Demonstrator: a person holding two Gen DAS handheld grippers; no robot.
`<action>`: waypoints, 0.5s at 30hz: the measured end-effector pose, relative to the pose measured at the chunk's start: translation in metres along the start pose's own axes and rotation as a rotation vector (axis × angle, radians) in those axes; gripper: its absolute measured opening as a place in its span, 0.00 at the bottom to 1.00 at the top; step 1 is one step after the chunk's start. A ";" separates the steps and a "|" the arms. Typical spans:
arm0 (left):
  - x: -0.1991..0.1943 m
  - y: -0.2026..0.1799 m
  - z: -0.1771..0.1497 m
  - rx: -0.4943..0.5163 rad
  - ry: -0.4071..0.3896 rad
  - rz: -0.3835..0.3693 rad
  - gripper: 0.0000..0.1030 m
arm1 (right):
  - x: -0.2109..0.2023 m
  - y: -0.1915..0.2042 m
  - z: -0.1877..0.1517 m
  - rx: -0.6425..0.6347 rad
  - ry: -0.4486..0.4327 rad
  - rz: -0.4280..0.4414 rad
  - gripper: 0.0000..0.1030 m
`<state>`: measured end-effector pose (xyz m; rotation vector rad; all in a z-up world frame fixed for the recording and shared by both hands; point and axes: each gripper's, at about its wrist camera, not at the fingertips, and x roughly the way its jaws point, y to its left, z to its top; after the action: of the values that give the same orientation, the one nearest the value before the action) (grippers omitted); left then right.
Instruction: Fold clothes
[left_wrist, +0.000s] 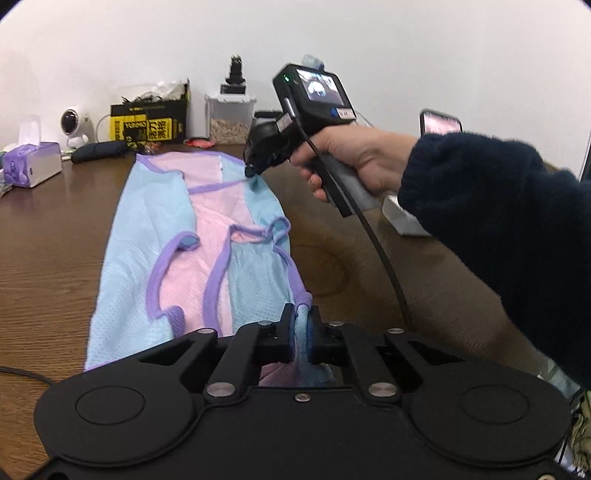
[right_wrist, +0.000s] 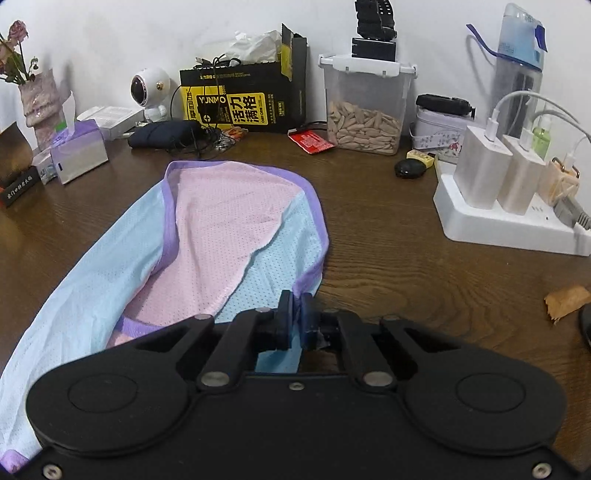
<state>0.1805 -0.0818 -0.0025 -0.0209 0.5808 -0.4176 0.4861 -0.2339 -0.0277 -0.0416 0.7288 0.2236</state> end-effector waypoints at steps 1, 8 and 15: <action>-0.005 0.003 0.002 -0.019 -0.018 0.001 0.06 | -0.003 0.001 0.003 0.004 -0.008 0.001 0.05; -0.047 0.025 -0.008 -0.156 -0.098 0.060 0.04 | -0.012 0.036 0.047 -0.024 -0.038 0.021 0.05; -0.051 0.031 -0.030 -0.234 -0.081 0.102 0.06 | 0.056 0.122 0.050 -0.243 0.111 -0.074 0.07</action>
<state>0.1376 -0.0309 -0.0054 -0.2300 0.5463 -0.2473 0.5326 -0.0985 -0.0230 -0.3138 0.8060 0.2400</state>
